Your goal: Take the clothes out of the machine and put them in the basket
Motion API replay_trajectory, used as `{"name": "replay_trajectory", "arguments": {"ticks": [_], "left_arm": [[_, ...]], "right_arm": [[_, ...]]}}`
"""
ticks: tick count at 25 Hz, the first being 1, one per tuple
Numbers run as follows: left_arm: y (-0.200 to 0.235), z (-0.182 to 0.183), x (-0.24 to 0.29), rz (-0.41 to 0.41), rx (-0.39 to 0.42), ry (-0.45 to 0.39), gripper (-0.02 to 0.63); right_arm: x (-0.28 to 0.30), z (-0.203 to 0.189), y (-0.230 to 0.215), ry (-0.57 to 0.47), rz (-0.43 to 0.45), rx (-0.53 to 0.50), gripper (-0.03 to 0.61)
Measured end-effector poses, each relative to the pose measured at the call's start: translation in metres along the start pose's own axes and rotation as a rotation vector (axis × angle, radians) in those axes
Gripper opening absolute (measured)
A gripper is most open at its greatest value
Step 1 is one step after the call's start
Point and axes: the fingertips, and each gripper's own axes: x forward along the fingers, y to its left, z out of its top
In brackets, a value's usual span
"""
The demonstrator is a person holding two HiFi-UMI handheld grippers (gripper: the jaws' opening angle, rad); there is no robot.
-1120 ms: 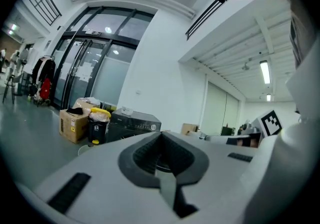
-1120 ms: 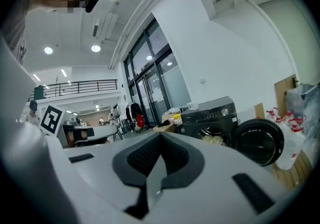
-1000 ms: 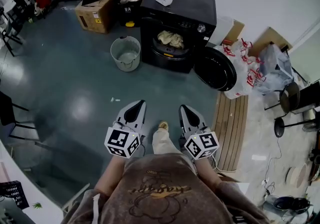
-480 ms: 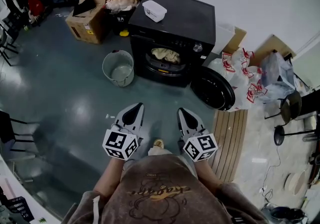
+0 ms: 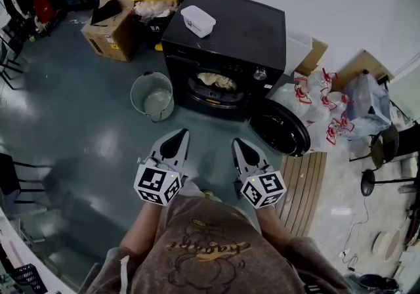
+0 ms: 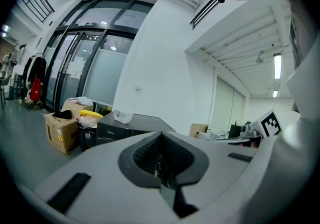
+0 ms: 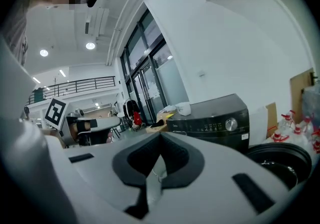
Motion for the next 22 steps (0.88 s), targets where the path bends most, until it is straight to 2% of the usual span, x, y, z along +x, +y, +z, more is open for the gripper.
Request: {"name": "replay_trajectory", "arguments": {"ticks": [6,14,18,22], "left_arm": [[0.031,0.003,0.042,-0.017,-0.011,0.017,0.002],[0.080,0.013,0.127,-0.108,-0.008,0.036,0.002],[0.109,0.001,0.166,-0.127,-0.033,0.054,0.002],[0.133,-0.018,0.199,-0.142,-0.032,0.058,0.002]], "right_arm": [[0.038,0.005,-0.021,0.006,-0.019,0.017,-0.008],[0.114,0.027,-0.061,0.007,-0.084,0.034,-0.003],[0.152,0.020,-0.084,0.023,-0.100,0.032,-0.003],[0.181,0.013,-0.105,-0.003,-0.125,0.045,-0.003]]}}
